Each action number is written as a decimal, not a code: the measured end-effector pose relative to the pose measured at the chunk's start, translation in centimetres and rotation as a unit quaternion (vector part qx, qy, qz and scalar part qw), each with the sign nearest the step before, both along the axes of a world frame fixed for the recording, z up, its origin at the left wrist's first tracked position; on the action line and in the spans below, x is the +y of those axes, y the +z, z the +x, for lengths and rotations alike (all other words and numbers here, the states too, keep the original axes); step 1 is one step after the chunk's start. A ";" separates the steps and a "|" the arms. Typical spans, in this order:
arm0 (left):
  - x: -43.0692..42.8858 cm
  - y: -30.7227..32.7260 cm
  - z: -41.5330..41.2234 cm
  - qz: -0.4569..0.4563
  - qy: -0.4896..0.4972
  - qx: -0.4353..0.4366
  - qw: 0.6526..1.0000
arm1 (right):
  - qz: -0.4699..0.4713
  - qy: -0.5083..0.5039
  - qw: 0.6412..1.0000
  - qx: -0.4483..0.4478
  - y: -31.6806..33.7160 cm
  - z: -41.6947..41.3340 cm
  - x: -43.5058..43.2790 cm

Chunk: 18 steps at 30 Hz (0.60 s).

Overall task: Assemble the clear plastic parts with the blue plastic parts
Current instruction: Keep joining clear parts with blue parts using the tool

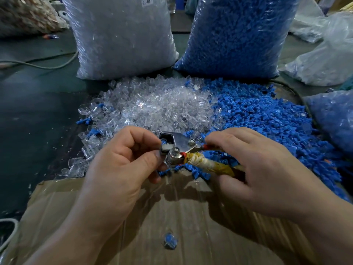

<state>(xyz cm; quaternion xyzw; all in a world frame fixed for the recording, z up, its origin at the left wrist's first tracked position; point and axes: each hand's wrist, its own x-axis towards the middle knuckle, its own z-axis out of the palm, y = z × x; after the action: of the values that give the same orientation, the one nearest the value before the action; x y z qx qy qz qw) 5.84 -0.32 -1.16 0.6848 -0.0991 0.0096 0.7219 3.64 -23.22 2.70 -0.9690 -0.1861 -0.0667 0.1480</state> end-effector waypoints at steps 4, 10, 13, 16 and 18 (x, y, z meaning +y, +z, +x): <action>-0.1 -0.3 -0.1 0.007 -0.001 0.001 1.000 | -0.019 -0.002 1.000 0.001 -0.1 0.0 0.1; -0.1 -0.3 -0.2 -0.012 -0.008 -0.001 1.000 | -0.038 -0.014 0.999 0.000 0.1 0.0 0.3; -0.1 -0.1 -0.3 -0.005 0.003 -0.006 1.000 | -0.032 -0.012 0.999 0.004 0.1 0.0 0.3; -0.2 0.1 -0.4 0.030 0.025 -0.021 0.999 | -0.006 -0.019 1.000 -0.004 0.0 0.1 -0.1; -0.3 0.2 -0.3 0.054 0.043 -0.018 0.997 | 0.001 -0.034 0.999 -0.026 -0.2 0.2 -0.5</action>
<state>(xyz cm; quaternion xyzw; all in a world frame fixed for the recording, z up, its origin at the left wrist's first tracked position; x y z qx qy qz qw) 5.49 -0.65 -1.00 0.7261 -0.0831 0.0481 0.6808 3.81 -23.70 2.53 -0.9726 -0.1568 -0.0974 0.1412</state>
